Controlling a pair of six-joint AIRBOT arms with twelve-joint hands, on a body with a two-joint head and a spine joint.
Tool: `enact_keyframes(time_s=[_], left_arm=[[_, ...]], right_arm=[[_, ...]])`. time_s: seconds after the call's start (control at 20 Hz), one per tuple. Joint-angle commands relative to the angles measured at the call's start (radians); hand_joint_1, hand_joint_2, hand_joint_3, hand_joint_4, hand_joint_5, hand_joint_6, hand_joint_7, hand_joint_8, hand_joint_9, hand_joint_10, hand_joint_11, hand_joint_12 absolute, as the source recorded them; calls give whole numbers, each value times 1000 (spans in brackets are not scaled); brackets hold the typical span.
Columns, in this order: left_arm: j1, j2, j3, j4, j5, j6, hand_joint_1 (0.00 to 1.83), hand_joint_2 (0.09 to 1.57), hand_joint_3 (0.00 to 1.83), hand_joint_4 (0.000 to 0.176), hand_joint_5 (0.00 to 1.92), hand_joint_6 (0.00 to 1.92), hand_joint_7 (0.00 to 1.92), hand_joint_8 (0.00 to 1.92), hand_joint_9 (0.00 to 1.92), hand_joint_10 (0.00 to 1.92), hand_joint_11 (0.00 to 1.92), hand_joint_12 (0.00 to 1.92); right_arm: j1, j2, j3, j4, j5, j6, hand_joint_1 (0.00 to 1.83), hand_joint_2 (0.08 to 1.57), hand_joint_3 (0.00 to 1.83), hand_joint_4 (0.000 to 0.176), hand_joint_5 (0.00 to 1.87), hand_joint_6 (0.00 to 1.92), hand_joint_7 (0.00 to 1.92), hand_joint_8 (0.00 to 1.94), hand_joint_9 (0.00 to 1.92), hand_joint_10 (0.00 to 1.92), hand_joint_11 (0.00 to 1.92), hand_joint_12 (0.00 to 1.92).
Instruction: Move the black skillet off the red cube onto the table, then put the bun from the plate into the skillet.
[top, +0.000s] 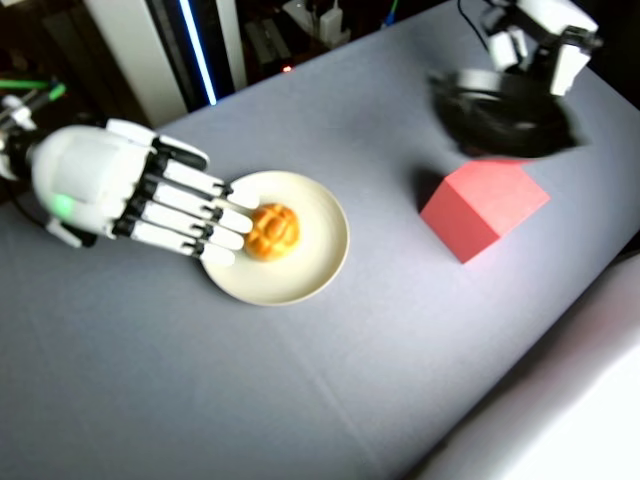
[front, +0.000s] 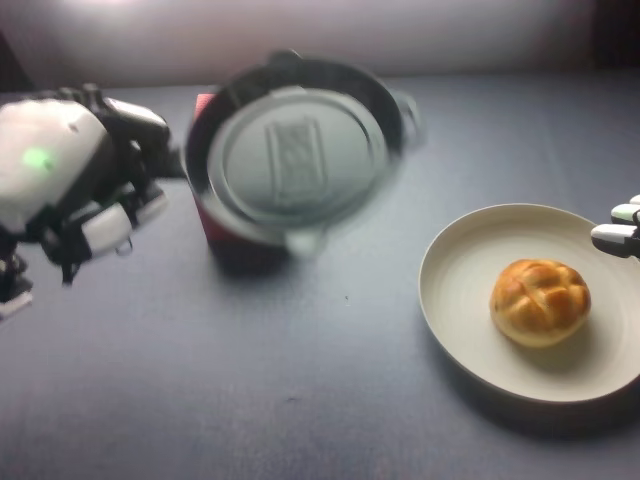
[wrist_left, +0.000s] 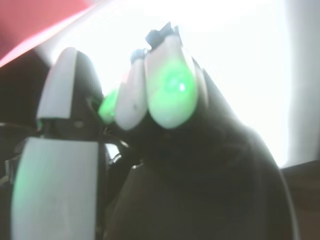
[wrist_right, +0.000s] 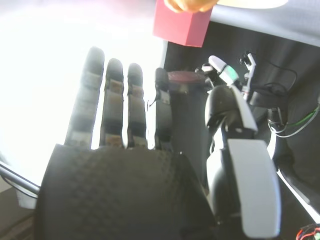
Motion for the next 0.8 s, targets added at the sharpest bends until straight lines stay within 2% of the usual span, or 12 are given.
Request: enact_keyframes(time_s=[0.0, 0.1, 0.2, 0.3, 0.35, 0.5, 0.55, 0.6, 0.65, 0.7, 0.75], left_arm=[[14, 36, -18, 27, -129, -3, 1331, 1264, 0, 0, 1188, 1921, 1392, 1921, 1598, 1921, 1673, 1921], [45, 69, -60, 79, -120, -2, 1344, 1251, 0, 0, 1275, 1921, 1458, 1921, 1624, 1921, 1680, 1921], [86, 104, -106, 103, -88, 34, 1299, 1263, 1, 0, 1273, 1921, 1450, 1921, 1590, 1921, 1642, 1921], [112, 115, -124, 75, -27, 93, 1361, 1252, 0, 0, 1282, 1921, 1478, 1921, 1636, 1921, 1673, 1921], [120, 110, -123, 48, 16, 123, 1311, 1286, 7, 0, 1251, 1921, 1484, 1921, 1650, 1921, 1690, 1921], [123, 74, -97, -7, 117, 177, 1447, 1246, 0, 0, 1164, 1921, 1414, 1921, 1589, 1921, 1595, 1921], [122, 62, -90, -23, 146, 200, 1442, 1236, 0, 0, 1139, 1921, 1383, 1921, 1573, 1921, 1581, 1921], [121, 56, -89, -34, 165, 221, 1307, 1240, 0, 0, 1038, 1921, 1249, 1921, 1499, 1921, 1533, 1921], [120, 53, -89, -40, 178, 238, 1217, 1196, 0, 0, 862, 1921, 982, 1921, 1279, 1921, 1363, 1921], [121, 52, -92, -40, 185, 243, 1158, 1169, 0, 0, 769, 1921, 826, 1921, 1100, 1921, 1184, 1921], [121, 52, -95, -40, 186, 246, 1103, 1139, 0, 0, 603, 1779, 545, 1921, 729, 1921, 796, 1921]], right_arm=[[4, 2, 5, 9, 121, 11, 457, 1292, 1, 37, 421, 3, 331, 2, 315, 4, 346, 31], [4, 2, 5, 9, 121, 14, 453, 1290, 1, 31, 423, 3, 331, 2, 315, 3, 346, 31], [4, 2, 5, 10, 121, 15, 460, 1294, 1, 24, 418, 1, 319, 0, 306, 0, 338, 27], [4, 2, 5, 10, 121, 16, 461, 1291, 0, 17, 427, 4, 329, 4, 318, 5, 355, 35], [4, 2, 6, 10, 121, 18, 460, 1289, 0, 19, 427, 4, 330, 4, 318, 4, 355, 34], [4, 2, 7, 10, 121, 18, 459, 1281, 0, 18, 438, 7, 347, 9, 328, 7, 358, 36], [4, 2, 8, 10, 121, 19, 456, 1276, 0, 20, 438, 6, 347, 8, 334, 8, 373, 42], [4, 2, 9, 10, 121, 21, 472, 1272, 0, 18, 445, 7, 352, 8, 341, 9, 375, 44], [4, 2, 9, 10, 121, 22, 473, 1273, 0, 19, 447, 6, 355, 8, 340, 7, 368, 41], [5, 3, 9, 10, 121, 22, 472, 1275, 0, 19, 449, 6, 360, 9, 343, 8, 371, 42], [5, 3, 10, 10, 121, 22, 480, 1280, 0, 17, 446, 4, 361, 7, 338, 5, 363, 38]])
